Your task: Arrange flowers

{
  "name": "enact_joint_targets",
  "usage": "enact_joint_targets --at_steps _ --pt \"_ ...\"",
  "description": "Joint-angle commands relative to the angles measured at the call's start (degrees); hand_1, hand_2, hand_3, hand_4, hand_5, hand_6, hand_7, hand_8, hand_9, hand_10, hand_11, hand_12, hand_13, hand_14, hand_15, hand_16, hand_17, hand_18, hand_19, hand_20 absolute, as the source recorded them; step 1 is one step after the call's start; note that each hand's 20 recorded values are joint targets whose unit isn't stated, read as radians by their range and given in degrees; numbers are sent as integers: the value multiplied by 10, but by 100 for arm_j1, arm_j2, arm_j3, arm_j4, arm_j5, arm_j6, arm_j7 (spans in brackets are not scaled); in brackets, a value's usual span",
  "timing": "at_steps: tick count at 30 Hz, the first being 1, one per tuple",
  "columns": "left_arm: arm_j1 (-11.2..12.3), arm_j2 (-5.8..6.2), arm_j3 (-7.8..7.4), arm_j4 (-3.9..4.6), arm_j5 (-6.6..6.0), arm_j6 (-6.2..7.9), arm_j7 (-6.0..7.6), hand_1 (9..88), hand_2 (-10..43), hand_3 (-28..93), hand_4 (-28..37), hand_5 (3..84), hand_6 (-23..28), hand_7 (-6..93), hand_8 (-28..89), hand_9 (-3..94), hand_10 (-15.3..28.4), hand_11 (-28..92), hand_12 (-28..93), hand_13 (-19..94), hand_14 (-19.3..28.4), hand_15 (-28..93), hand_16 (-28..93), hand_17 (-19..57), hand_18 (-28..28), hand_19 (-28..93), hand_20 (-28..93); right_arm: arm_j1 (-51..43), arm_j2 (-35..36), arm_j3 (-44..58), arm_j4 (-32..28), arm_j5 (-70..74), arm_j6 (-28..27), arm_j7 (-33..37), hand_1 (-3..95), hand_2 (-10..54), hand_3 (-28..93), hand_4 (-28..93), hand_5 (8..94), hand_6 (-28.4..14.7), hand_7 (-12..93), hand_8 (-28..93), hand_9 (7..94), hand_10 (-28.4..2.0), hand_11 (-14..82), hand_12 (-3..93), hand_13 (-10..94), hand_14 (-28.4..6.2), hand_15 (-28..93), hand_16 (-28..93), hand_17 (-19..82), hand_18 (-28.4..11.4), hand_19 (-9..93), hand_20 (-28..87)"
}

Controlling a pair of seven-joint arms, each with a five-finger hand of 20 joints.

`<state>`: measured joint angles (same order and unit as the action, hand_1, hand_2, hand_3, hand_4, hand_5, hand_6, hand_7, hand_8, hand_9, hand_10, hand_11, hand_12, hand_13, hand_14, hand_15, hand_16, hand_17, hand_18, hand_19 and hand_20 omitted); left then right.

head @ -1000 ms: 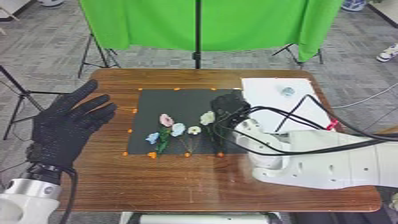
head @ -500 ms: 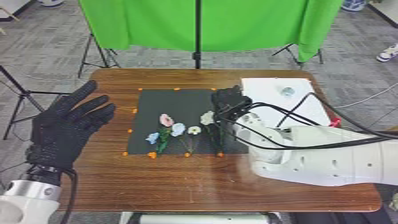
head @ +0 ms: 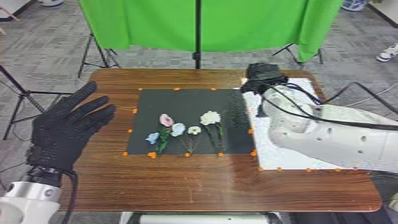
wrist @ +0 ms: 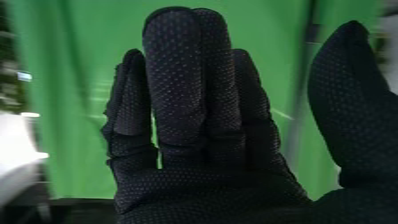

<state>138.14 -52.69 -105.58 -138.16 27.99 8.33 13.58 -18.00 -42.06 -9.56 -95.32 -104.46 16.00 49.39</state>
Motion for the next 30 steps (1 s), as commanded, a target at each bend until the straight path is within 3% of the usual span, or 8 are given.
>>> enact_joint_targets --at_steps 1,11,16,24,30 --pt "4 -53 47 6 21 43 -24 232 77 763 -249 338 85 161 -106 315 210 253 107 241 284 449 -74 -46 284 519 389 75 496 156 509 510 -307 330 324 -95 759 -282 515 -16 121 -113 744 -130 242 157 728 -85 599 164 305 -209 854 192" --pt "-76 -9 114 26 24 2 -19 232 77 763 -250 337 84 161 -105 315 210 253 108 240 284 448 -74 -46 284 519 390 -248 449 469 901 730 -836 390 318 -95 754 -283 440 -1 107 -110 740 -138 244 156 730 -87 611 157 308 -215 862 184" --pt "56 -23 34 4 15 10 31 232 77 764 -249 337 84 161 -105 314 210 254 108 240 284 447 -74 -46 284 518 389 -383 366 525 1058 666 -914 369 319 -95 755 -283 425 11 110 -109 735 -138 244 156 729 -87 613 155 308 -216 863 180" --pt "-249 23 144 76 34 -115 -145 232 76 765 -250 334 82 162 -106 314 210 254 108 240 283 447 -74 -46 284 519 388 -458 207 657 1317 778 -1287 384 322 -95 754 -283 412 14 115 -114 726 -139 244 156 725 -87 616 154 307 -217 865 173" --pt "-146 15 103 62 18 -125 -84 233 76 765 -251 333 81 162 -106 313 210 254 107 240 283 447 -74 -46 284 519 387 -645 177 878 1382 964 -1607 417 314 -95 763 -283 297 22 107 -107 676 -153 243 153 704 -94 632 153 298 -220 864 166"
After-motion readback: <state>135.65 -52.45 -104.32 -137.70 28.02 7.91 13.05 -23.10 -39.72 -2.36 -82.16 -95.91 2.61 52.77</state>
